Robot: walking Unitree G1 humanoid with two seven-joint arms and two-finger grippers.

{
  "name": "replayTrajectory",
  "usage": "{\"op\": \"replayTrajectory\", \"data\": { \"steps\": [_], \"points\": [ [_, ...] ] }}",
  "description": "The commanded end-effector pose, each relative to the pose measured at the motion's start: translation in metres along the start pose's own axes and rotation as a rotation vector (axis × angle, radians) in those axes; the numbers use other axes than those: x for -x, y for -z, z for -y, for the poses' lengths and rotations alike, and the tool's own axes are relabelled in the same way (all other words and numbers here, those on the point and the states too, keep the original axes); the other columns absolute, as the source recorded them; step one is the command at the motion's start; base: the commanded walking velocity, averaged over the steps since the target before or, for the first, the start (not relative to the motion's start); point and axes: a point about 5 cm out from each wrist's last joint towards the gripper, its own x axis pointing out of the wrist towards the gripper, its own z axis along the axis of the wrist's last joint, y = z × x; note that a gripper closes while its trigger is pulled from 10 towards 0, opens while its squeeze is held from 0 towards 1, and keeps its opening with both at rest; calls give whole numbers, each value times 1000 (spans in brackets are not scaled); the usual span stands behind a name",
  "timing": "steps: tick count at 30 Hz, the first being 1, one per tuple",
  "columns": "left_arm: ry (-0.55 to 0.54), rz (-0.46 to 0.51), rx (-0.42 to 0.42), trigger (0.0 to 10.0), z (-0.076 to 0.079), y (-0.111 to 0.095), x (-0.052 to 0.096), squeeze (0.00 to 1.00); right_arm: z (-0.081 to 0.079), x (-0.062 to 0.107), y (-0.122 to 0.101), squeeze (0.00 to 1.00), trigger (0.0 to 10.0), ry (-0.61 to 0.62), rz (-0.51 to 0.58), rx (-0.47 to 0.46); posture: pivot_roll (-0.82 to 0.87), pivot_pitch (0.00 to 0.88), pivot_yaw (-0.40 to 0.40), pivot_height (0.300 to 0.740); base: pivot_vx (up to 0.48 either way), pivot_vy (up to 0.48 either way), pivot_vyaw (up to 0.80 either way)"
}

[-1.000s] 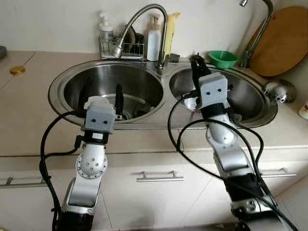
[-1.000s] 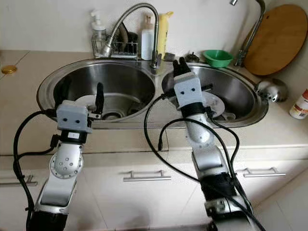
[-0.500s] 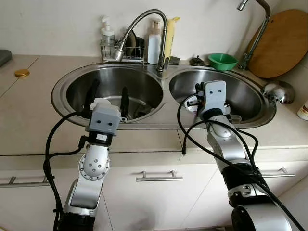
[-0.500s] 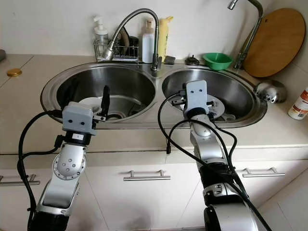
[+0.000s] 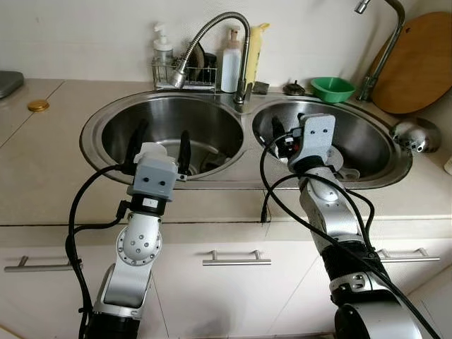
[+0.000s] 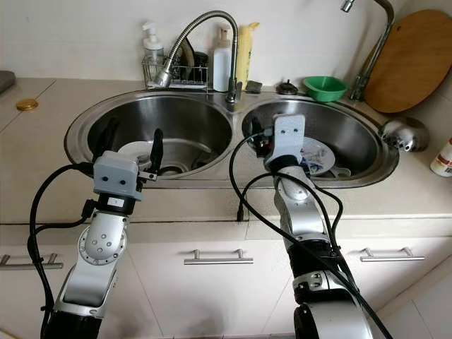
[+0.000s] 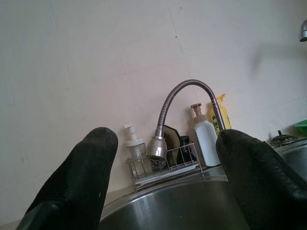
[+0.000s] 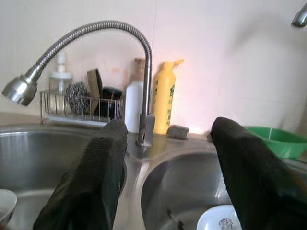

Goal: Kitchen organization

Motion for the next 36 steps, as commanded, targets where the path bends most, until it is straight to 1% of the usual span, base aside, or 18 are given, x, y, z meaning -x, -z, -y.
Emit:
{"op": "replayTrajectory", "data": {
  "steps": [1, 7, 9, 11, 12, 13, 14, 16, 21, 26, 31, 36],
  "points": [
    [11, -7, 35, 10000, 3, 0, 1, 0, 3, 4, -18, 1000, 10000, 30, 115, -5, 49, 0, -58, 740, 0, 0, 0],
    [12, -3, 46, 10000, 4, -1, 1, 0, 0, 7, -25, 1000, 10000, 31, 158, 6, 49, 0, -59, 740, 0, 0, 0],
    [11, -5, 51, 10000, 3, 0, 1, 0, -1, 10, -31, 1000, 10000, 24, 184, 33, 46, 0, -58, 740, 0, 0, 0],
    [12, -6, 52, 10000, 3, 0, 1, 0, -1, 11, -33, 1000, 10000, 23, 195, 38, 46, 0, -57, 740, 0, 0, 0],
    [13, -6, 53, 10000, 3, 0, 1, 0, -1, 12, -35, 478, 10000, 24, 202, 46, 45, 0, -57, 740, 0, 0, 0],
    [14, -6, 54, 10000, 3, 0, 0, 0, -1, 12, -36, 478, 10000, 25, 206, 52, 44, 0, -56, 740, 0, 0, 0],
    [16, -5, 56, 10000, 3, 0, 1, 0, -1, 13, -38, 0, 10000, 27, 214, 59, 44, 0, -56, 740, 0, 0, 0],
    [19, -5, 62, 10000, 4, -1, 1, 0, -1, 14, -44, 0, 10000, 27, 236, 80, 43, 0, -55, 740, 0, 0, 0],
    [22, 5, 71, 10000, 4, -2, 1, 0, -3, 17, -46, 0, 10000, 17, 247, 99, 42, 0, -55, 740, 0, 106, 0],
    [24, 10, 75, 10000, 5, -3, 0, 0, -5, 20, -45, 0, 10000, 8, 243, 110, 43, 0, -56, 740, 0, 344, 0],
    [27, 7, 80, 10000, 5, -3, 1, 0, -8, 23, -39, 0, 10000, 3, 207, 134, 45, 0, -56, 740, 0, 480, 0],
    [30, 4, 82, 10000, 5, -3, 1, 0, -8, 24, -37, 0, 10000, 5, 198, 140, 45, 0, -56, 740, 0, 480, 0]
  ]
}}
